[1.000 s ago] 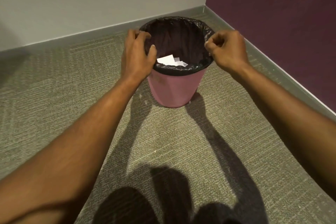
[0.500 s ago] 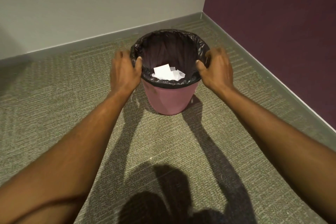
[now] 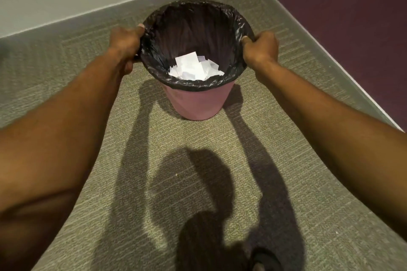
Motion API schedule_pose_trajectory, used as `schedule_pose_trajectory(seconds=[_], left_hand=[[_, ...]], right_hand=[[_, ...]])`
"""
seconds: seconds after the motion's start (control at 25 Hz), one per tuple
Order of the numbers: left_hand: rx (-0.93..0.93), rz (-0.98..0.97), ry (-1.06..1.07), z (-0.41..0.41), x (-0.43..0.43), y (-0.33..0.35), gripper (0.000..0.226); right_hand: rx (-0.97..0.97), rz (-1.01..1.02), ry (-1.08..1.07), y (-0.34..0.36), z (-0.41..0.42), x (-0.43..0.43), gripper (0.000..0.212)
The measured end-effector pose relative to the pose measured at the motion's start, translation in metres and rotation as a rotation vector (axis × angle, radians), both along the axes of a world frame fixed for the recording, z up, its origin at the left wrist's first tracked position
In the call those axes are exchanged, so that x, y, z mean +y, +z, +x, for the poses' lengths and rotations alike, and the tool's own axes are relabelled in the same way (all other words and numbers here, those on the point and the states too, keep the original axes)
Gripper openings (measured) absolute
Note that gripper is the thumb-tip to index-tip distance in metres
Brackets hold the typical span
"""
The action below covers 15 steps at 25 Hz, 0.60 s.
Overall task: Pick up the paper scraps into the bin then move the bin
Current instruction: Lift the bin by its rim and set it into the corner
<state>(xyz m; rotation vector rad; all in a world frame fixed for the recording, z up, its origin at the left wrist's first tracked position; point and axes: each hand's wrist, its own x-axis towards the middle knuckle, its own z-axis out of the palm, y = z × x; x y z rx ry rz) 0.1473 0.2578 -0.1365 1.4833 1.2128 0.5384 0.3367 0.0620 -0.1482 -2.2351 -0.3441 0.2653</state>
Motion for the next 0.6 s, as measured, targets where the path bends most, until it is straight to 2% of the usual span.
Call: schedule_pose_trajectory(seconds=[0.16,0.32,0.6], left_hand=[[0.025,0.01,0.024,-0.005,0.002,0.007,0.018],[0.133,0.087,0.036,-0.026,-0.018,0.041,0.035],[0.116,0.069,0.007,-0.067,-0.064,0.189,0.036]], right_hand=[[0.045,-0.01,-0.007,0.009,0.0,-0.004,0.015],[0.091,-0.022,0.029,0.045,-0.016,-0.024,0.015],[0.173,-0.009,0.071,0.198,-0.048,-0.076,0.027]])
